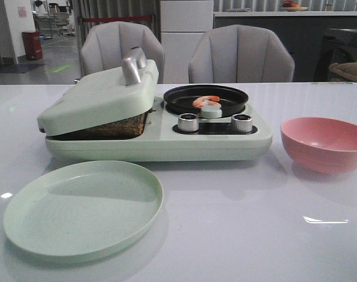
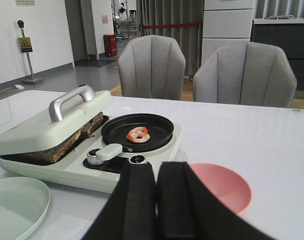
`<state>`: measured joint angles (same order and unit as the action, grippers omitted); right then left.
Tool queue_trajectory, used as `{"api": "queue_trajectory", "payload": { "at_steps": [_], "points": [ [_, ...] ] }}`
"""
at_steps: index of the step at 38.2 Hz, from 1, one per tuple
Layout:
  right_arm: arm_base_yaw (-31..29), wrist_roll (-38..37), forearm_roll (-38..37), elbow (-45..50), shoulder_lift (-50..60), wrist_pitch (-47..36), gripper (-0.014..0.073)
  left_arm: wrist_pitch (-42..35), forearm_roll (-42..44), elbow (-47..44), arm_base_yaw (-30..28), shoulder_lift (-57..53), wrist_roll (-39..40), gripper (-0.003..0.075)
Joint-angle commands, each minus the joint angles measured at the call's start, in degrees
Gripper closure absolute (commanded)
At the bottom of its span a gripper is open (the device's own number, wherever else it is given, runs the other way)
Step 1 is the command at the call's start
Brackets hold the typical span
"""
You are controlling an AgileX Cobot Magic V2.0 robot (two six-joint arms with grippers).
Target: Make breakfast with bread and shrimp
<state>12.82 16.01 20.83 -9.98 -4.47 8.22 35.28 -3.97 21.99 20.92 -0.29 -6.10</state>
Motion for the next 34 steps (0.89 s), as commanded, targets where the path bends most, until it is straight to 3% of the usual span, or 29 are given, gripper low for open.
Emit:
{"api": "queue_trajectory", "payload": {
  "at_steps": [1,15,21,27,34],
  "points": [
    [0.1,0.6,0.5,-1.5,-0.7,-4.1,0.0442,-4.5,-0.5,1.4,0.5,0.2,0.8,0.0608],
    [0.1,0.6,0.5,-1.5,-0.7,-4.1,0.0442,-5.6,-0.6,0.4,0.5,0.2,0.8,0.0608],
    [0.1,0.6,0.5,-1.5,-0.7,-4.1,0.0442,-17.2,2.4,-4.8,-0.3,0.2,0.7,0.0608],
    [0.1,0.6,0.5,-1.5,-0.7,-4.1,0.0442,-27.2,2.0,-11.5,-7.0,0.2,2.4,0.0608],
    [0.1,0.6,0.5,-1.5,-0.7,-4.1,0.0442,-30.2,2.3,-15.8,-15.1,0.1,3.7,0.0608]
  ]
}}
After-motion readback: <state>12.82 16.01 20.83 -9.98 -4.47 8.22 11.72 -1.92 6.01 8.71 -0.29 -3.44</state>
